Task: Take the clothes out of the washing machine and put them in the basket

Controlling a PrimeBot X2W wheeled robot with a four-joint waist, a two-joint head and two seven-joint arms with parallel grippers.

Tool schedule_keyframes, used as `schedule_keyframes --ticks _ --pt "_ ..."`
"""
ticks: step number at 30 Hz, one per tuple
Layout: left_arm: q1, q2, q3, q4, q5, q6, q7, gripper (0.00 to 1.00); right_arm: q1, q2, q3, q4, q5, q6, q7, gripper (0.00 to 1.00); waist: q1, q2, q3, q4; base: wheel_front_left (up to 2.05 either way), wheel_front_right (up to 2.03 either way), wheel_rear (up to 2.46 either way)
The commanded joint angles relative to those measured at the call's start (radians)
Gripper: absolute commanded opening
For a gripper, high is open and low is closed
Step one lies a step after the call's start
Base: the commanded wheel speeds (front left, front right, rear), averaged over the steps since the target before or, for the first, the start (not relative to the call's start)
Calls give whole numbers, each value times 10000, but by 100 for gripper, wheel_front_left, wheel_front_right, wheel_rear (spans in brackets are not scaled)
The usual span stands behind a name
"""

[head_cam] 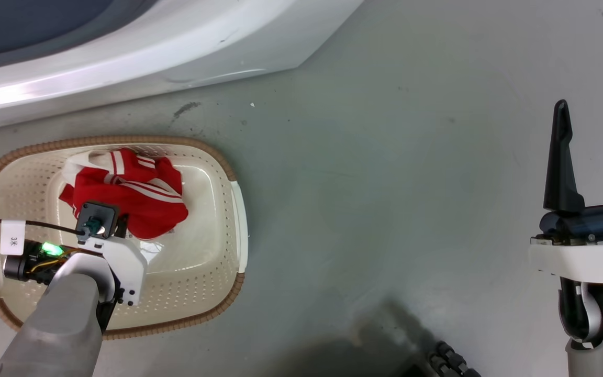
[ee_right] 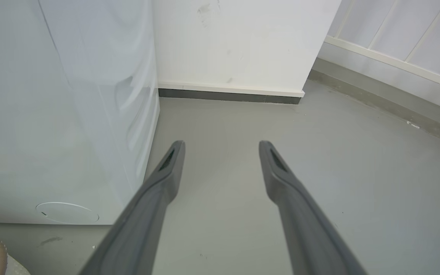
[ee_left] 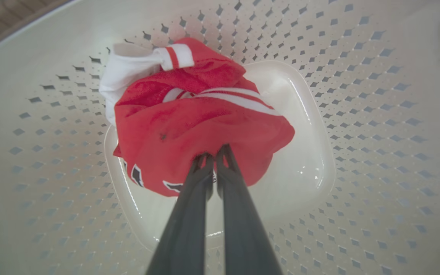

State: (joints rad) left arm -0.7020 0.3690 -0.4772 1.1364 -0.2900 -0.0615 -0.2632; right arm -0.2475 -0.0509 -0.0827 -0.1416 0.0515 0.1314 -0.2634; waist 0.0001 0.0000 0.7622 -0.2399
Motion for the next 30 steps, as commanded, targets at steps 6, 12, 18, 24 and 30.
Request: schedule_keyframes --ticks 6,12,18,24,30 --pt "320 -269 396 -435 -313 87 -23 100 -151 15 -50 154 -173 -14 -21 100 -1 0 -795 326 0 0 0" --pt "1127 -613 1186 -1797 -621 133 -23 100 175 15 -201 417 -439 -14 -21 100 -1 0 -1883 836 0 0 0" --pt "2483 -822 1840 -3687 -311 27 -23 100 482 15 -352 674 -567 -14 -21 100 -1 0 -2977 1246 0 0 0" --pt "3770 -1043 2581 -5571 137 -22 -25 100 767 13 -299 871 -653 -14 -21 100 -1 0 -3735 1431 0 0 0" --pt "4372 -1482 3516 -7393 630 -85 -23 100 1133 13 -232 979 -704 -14 -21 100 -1 0 -4241 1430 0 0 0"
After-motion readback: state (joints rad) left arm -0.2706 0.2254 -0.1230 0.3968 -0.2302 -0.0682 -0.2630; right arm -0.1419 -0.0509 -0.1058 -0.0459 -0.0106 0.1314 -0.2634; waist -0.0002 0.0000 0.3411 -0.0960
